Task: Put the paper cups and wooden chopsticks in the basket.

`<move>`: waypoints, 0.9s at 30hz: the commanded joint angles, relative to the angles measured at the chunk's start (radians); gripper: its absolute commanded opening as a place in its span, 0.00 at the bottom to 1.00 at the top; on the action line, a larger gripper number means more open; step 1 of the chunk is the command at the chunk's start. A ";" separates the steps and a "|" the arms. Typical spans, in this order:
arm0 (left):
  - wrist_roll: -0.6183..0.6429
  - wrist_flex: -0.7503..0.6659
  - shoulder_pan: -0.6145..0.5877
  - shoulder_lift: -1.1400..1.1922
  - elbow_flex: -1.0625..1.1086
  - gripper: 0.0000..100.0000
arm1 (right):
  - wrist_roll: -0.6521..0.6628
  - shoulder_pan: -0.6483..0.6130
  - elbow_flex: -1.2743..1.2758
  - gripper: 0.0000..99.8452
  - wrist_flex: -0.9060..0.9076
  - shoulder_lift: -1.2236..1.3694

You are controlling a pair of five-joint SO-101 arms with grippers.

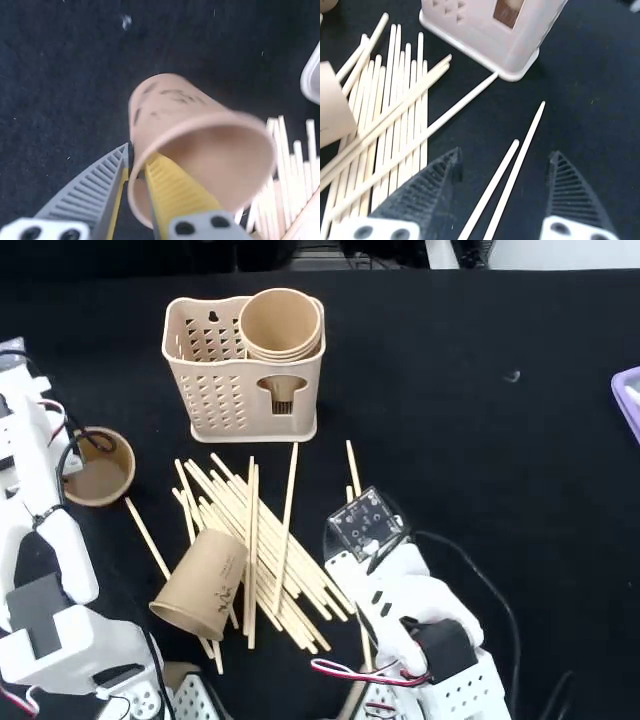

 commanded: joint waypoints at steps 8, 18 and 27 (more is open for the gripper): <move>0.044 0.267 -0.027 -0.006 -0.337 0.03 | -0.006 0.015 -0.002 0.27 -0.032 0.010; 0.118 0.411 0.035 -0.031 -0.834 0.03 | -0.014 0.021 0.041 0.05 -0.057 0.008; 0.324 0.407 0.272 -0.043 -1.198 0.03 | -0.014 0.055 0.105 0.02 -0.164 0.010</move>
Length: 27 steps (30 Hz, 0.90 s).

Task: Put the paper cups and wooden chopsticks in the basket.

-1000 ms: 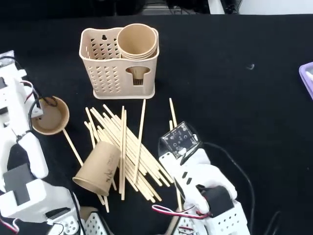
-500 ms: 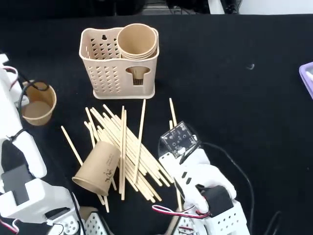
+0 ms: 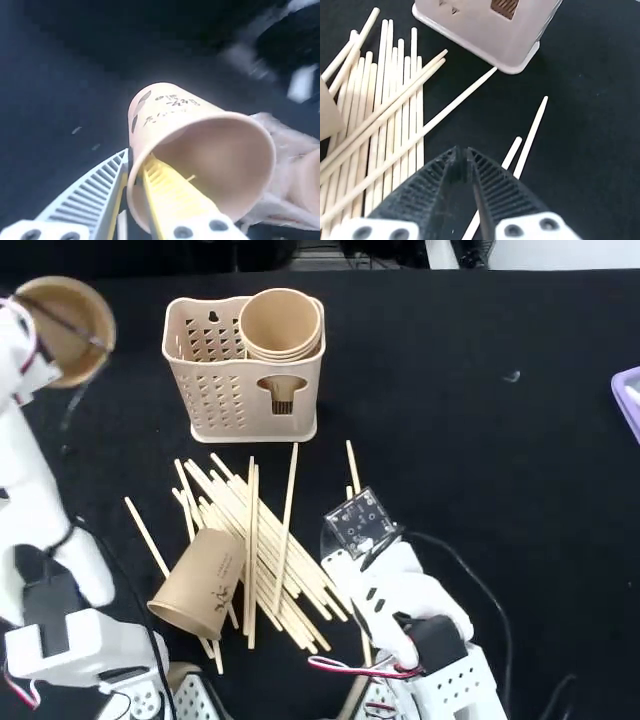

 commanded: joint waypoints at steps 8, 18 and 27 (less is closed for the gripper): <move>0.080 -0.150 0.475 0.044 -0.116 0.03 | -0.009 0.152 0.005 0.02 -0.107 0.010; -0.052 -0.207 0.615 0.227 -0.035 0.03 | -0.009 0.149 0.005 0.02 -0.107 0.010; -0.060 -0.210 0.607 0.252 -0.035 0.03 | -0.009 0.147 0.001 0.02 -0.107 0.010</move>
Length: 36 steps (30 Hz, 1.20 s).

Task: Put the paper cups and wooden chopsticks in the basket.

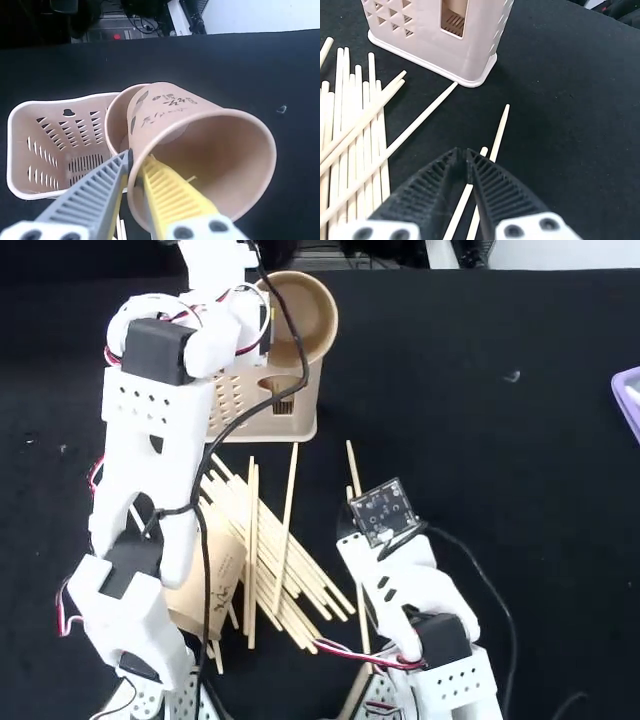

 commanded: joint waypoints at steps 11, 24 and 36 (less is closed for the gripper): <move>-0.002 -0.103 -0.042 -0.009 -0.016 0.15 | -0.009 0.018 -0.008 0.02 -0.021 0.010; 0.037 -0.267 -0.070 0.003 -0.005 0.18 | -0.009 0.017 -0.008 0.02 -0.020 0.010; 0.038 -0.348 -0.127 0.052 -0.015 0.18 | -0.008 0.017 -0.007 0.02 -0.021 0.010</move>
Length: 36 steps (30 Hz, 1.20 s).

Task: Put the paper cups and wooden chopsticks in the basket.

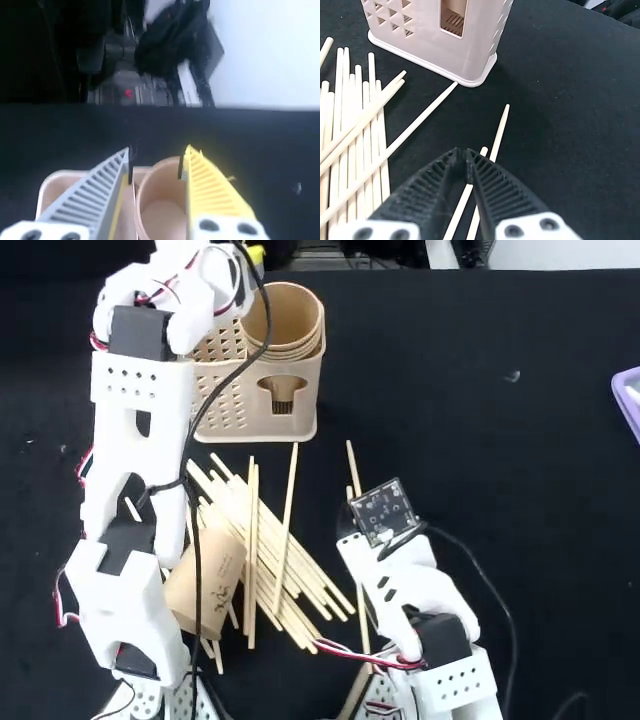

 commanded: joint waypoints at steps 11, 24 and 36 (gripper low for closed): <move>0.002 0.304 0.073 -0.057 -0.030 0.18 | -0.008 0.017 -0.010 0.02 -0.021 0.010; -0.072 0.531 -0.038 -0.356 -0.073 0.18 | -0.008 0.020 -0.010 0.02 -0.018 0.010; -0.813 0.514 -0.142 -1.162 1.152 0.18 | -0.009 0.057 -0.033 0.02 -0.014 0.010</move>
